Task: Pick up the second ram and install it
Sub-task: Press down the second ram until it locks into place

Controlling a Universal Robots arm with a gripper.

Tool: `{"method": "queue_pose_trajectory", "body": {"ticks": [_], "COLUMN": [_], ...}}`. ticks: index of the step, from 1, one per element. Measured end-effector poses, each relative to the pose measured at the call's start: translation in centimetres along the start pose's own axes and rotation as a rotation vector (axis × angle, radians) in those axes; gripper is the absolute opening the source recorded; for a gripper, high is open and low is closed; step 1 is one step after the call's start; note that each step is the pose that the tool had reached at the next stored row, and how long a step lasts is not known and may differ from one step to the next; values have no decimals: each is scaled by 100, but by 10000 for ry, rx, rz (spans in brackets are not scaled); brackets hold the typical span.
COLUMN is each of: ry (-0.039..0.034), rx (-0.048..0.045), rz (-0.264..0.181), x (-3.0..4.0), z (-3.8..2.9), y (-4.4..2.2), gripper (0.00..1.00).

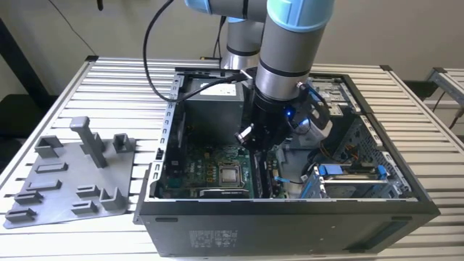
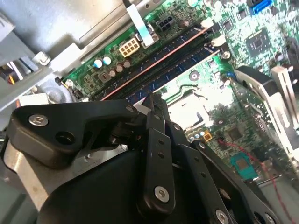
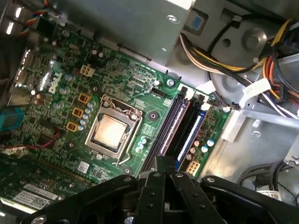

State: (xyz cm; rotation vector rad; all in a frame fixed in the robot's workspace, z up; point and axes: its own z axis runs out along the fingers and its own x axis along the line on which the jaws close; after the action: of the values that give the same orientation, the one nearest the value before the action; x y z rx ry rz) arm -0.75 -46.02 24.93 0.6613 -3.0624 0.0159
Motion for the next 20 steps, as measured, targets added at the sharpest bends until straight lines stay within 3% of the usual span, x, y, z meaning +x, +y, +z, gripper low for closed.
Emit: {"method": "queue_pose_trajectory", "body": {"ticks": [20], "ry": [-28], "rx": [37], "rz": [-3514], "x": [15], "z": [16], "y": [7], "gripper": [11]}}
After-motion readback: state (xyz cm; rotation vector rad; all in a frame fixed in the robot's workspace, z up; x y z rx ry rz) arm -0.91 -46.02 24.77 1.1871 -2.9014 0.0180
